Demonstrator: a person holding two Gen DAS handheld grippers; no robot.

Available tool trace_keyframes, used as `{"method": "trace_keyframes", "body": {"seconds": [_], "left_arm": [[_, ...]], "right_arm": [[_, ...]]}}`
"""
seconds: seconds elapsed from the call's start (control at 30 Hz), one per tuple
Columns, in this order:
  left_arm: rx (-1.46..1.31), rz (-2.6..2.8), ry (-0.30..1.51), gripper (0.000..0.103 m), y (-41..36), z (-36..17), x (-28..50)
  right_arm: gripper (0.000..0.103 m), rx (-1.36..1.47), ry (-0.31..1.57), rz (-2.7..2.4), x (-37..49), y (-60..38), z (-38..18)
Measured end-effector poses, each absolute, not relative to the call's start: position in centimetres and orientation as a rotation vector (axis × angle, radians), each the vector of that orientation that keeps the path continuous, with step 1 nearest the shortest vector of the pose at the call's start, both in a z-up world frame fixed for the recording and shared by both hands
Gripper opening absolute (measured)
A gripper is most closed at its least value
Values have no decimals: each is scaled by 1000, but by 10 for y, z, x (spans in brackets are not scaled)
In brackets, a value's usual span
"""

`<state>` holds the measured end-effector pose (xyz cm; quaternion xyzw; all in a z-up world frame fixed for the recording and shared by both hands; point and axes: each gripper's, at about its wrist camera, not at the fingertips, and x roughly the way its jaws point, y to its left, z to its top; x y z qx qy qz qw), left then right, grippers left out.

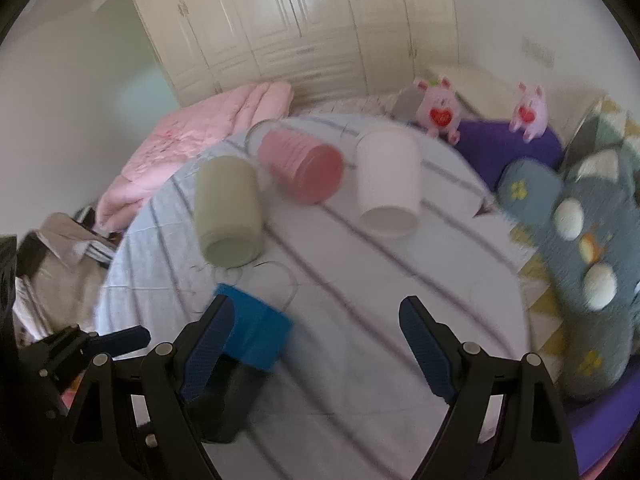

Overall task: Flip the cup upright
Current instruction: 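Lift the blue cup with the left gripper while the right tool approaches it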

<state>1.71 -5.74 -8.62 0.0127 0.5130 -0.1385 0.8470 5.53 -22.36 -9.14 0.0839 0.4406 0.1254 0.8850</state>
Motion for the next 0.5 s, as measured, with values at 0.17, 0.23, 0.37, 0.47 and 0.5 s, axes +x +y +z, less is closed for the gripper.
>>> {"method": "trace_keyframes", "body": {"seconds": [0.17, 0.23, 0.37, 0.47, 0.5], "left_arm": [[43, -283, 1057, 93, -43, -80, 11], [56, -279, 1060, 93, -40, -81, 10], [72, -291, 1071, 93, -37, -85, 9], [75, -313, 1086, 93, -37, -89, 11], [79, -318, 1093, 93, -37, -91, 11]], "right_arm": [[86, 207, 964, 290, 57, -208, -95], [86, 229, 997, 305, 59, -202, -97], [86, 264, 1058, 323, 65, -192, -105], [86, 286, 1110, 318, 71, -186, -113], [86, 299, 1126, 321, 73, -184, -117]]}}
